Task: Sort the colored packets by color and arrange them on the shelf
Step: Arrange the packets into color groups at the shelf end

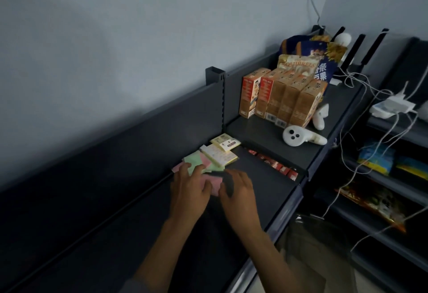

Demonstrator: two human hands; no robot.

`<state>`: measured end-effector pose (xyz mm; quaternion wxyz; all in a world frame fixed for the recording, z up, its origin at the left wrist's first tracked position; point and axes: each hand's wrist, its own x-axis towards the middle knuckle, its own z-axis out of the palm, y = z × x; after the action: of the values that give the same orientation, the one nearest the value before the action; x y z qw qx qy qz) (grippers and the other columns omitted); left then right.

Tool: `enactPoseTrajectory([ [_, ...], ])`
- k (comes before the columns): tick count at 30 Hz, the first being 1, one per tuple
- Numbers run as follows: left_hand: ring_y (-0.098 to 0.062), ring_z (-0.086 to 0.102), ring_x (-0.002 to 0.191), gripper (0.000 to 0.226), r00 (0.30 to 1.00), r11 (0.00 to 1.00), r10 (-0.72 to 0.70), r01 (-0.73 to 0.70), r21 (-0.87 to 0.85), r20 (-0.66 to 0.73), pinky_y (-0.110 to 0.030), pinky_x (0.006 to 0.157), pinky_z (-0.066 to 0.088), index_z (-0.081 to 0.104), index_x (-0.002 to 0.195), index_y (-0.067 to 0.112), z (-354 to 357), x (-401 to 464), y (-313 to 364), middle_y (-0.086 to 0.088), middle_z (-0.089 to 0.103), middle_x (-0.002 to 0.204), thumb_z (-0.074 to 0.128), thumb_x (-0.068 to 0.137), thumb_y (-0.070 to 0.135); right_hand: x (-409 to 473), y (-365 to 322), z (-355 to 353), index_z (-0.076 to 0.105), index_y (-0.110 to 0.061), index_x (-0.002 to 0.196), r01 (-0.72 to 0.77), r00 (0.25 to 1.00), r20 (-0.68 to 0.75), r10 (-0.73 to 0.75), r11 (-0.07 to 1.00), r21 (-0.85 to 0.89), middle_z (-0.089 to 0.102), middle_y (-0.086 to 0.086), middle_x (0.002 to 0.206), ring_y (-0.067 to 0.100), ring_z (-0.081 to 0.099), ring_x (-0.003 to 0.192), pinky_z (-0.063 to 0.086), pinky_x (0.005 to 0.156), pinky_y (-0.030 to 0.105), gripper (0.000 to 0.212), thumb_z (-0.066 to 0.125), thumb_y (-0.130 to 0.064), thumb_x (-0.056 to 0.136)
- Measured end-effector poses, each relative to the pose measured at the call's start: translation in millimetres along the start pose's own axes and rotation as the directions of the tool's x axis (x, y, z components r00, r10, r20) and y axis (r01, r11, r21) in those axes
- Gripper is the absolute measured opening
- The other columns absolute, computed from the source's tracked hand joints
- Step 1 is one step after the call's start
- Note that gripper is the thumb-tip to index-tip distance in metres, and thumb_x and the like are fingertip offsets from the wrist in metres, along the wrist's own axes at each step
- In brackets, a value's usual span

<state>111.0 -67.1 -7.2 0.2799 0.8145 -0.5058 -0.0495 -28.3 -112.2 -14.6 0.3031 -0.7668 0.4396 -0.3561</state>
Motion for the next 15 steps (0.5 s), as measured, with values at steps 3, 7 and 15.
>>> enactPoseTrajectory([
  [3,-0.031,0.038,0.136,0.047,0.998,0.998,-0.057,0.055,0.044,0.038,-0.049,0.107,0.042,0.052,0.139,0.025,9.2,12.5,1.6,-0.011,0.035,0.152,0.06,0.094,0.033,16.4,8.9,-1.2,0.06,-0.015,0.131,0.009,1.0,0.015,-0.009,1.0,0.002,0.055,-0.003,0.125,0.011,0.05,0.116,0.034,0.094,0.006,0.039,0.063,-0.011,0.092],
  [7,-0.034,0.041,0.134,0.04,0.988,0.981,-0.138,0.127,0.147,0.068,-0.048,0.106,0.042,0.055,0.135,0.034,19.4,35.0,7.6,-0.01,0.033,0.152,0.056,0.095,0.042,41.4,21.3,-14.5,0.061,-0.017,0.129,0.004,1.0,-0.003,-0.004,1.0,0.012,0.055,-0.005,0.123,0.007,0.048,0.114,0.033,0.097,0.006,0.035,0.062,-0.014,0.094],
  [15,-0.031,0.043,0.106,0.012,0.963,0.928,-0.268,0.257,0.269,0.007,-0.044,0.084,0.051,0.06,0.104,0.029,33.2,62.6,14.2,-0.007,0.041,0.127,0.057,0.094,0.035,75.9,45.5,-35.3,0.061,-0.02,0.127,-0.027,1.0,-0.002,0.028,0.997,0.078,0.056,-0.007,0.125,0.008,0.049,0.12,0.038,0.102,0.019,0.031,0.06,-0.016,0.096],
])
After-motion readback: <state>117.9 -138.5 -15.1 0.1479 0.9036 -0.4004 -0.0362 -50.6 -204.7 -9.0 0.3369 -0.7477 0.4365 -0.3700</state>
